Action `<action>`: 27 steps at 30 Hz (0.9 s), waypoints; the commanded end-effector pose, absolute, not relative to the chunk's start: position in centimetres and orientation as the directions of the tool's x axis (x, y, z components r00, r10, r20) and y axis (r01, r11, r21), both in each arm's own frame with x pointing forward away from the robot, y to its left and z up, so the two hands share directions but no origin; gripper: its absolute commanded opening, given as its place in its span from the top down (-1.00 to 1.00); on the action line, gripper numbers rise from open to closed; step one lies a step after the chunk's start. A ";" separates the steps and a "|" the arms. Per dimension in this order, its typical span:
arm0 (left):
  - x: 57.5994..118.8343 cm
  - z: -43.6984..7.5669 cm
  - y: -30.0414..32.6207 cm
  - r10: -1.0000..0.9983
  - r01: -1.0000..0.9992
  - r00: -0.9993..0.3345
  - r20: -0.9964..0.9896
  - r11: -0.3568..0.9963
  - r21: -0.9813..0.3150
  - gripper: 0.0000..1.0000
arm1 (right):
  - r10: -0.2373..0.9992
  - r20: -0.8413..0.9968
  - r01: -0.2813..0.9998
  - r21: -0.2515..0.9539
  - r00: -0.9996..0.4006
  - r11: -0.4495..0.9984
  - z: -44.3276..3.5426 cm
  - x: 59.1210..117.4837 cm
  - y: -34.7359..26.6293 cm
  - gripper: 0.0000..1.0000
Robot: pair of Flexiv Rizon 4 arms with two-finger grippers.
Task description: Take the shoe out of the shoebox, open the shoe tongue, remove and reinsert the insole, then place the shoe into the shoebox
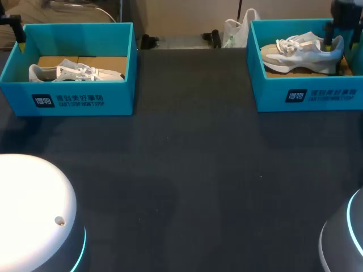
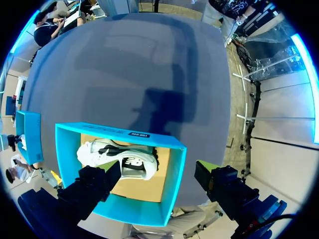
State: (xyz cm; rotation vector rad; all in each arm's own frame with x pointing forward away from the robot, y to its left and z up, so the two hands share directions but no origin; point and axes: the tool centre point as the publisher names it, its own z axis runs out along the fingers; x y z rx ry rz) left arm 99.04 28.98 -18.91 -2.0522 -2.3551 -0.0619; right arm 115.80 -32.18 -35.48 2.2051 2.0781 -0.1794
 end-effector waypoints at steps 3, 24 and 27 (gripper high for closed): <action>98.9 -18.9 29.0 0.990 0.991 -0.136 0.039 0.136 0.023 -1.00 | 0.988 -0.139 0.997 -0.026 0.069 -0.073 -36.8 116.6 -32.6 -0.54; 98.9 -18.9 29.0 0.990 0.991 -0.136 0.039 0.136 0.023 -1.00 | 0.993 -0.083 0.992 -0.082 0.087 -0.093 -39.2 116.8 -32.6 -0.53; 98.9 -18.9 29.0 0.990 0.991 -0.136 0.039 0.136 0.023 -1.00 | 0.993 -0.078 0.991 -0.090 0.088 -0.095 -39.4 116.7 -32.5 -0.45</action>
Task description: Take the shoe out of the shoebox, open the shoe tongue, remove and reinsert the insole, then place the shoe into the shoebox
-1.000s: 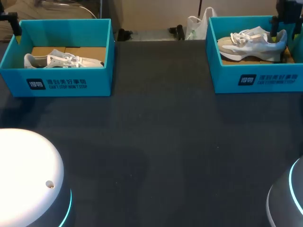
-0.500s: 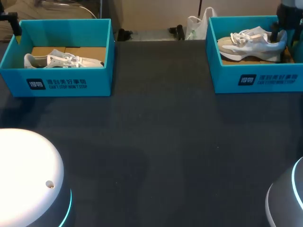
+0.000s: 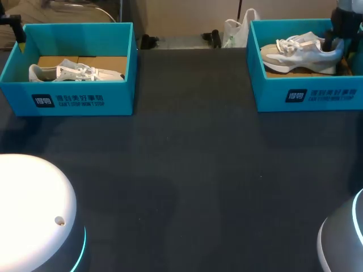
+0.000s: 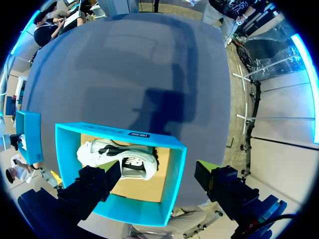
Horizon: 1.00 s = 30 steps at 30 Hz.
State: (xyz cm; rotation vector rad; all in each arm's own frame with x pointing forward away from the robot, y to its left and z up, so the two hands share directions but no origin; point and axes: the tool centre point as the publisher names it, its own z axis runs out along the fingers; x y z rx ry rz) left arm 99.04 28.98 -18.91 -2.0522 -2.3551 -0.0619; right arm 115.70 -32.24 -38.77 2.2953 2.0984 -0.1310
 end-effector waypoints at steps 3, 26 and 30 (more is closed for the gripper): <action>98.9 -18.9 29.0 0.990 0.991 -0.136 0.039 0.136 0.023 -1.00 | 0.993 -0.075 0.991 -0.094 0.090 -0.097 -39.5 116.6 -32.4 -0.17; 98.9 -18.9 29.0 0.990 0.991 -0.136 0.039 0.136 0.023 -1.00 | 0.983 -0.126 0.985 -0.085 0.136 -0.147 -35.8 116.4 -32.7 1.00; 98.9 -18.9 29.0 0.990 0.991 -0.136 0.039 0.136 0.023 -1.00 | 0.978 -0.145 0.985 -0.058 0.151 -0.161 -33.6 116.1 -33.1 1.00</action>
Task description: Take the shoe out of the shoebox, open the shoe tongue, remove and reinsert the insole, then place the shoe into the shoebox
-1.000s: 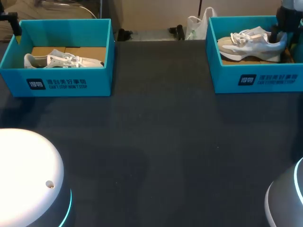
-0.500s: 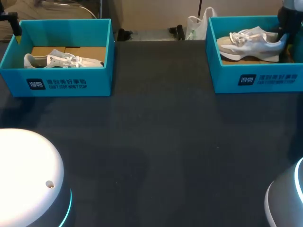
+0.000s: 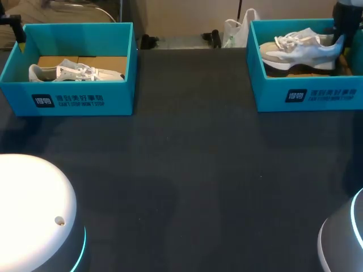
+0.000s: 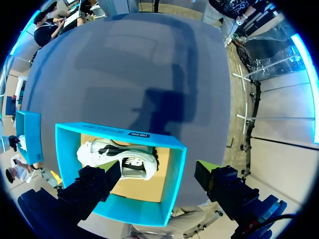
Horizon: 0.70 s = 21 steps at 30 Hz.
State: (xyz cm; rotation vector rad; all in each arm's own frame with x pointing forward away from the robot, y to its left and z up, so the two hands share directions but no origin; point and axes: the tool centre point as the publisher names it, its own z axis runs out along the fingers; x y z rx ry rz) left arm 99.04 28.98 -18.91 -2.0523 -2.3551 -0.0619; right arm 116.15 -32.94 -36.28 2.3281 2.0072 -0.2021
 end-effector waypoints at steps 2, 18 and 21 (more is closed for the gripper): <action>98.9 -18.9 29.0 0.990 0.991 -0.136 0.039 0.136 0.023 -1.00 | 0.976 -0.152 0.985 -0.049 0.155 -0.164 -32.8 115.9 -33.1 1.00; 98.9 -18.9 29.0 0.990 0.991 -0.136 0.039 0.136 0.023 -1.00 | 0.970 -0.188 0.987 0.021 0.157 -0.156 -26.3 114.3 -32.8 1.00; 98.9 -18.9 29.0 0.990 0.991 -0.136 0.039 0.136 0.023 -1.00 | 0.970 -0.187 0.988 0.031 0.156 -0.153 -24.9 114.0 -32.7 1.00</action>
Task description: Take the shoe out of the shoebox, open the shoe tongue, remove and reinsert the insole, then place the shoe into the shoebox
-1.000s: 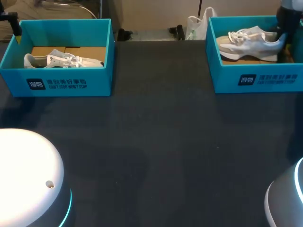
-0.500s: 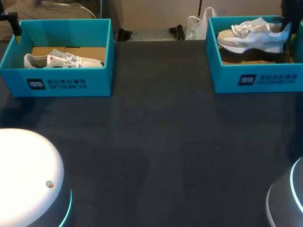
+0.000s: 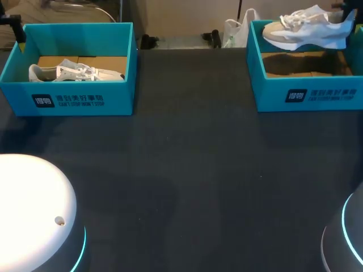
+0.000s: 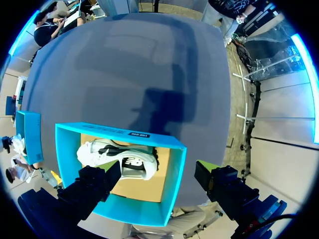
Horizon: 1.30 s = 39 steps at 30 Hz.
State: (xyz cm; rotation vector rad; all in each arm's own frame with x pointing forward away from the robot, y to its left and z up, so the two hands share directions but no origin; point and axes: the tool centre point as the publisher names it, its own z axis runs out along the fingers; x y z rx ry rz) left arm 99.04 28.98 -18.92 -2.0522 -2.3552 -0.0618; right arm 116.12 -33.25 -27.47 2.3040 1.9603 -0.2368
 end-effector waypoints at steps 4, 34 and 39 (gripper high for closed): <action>98.9 -18.9 29.0 0.990 0.991 -0.136 0.039 0.136 0.023 -1.00 | 0.968 -0.200 0.988 0.051 0.152 -0.145 -22.7 113.6 -32.6 1.00; 98.9 -18.9 29.0 0.990 0.991 -0.136 0.039 0.136 0.023 -1.00 | 0.962 -0.221 0.968 0.225 0.160 -0.109 -7.5 100.2 -23.6 1.00; 98.9 -18.9 29.0 0.990 0.991 -0.136 0.039 0.136 0.023 -1.00 | 0.958 -0.218 0.956 0.266 0.184 -0.123 -7.2 96.6 -19.0 1.00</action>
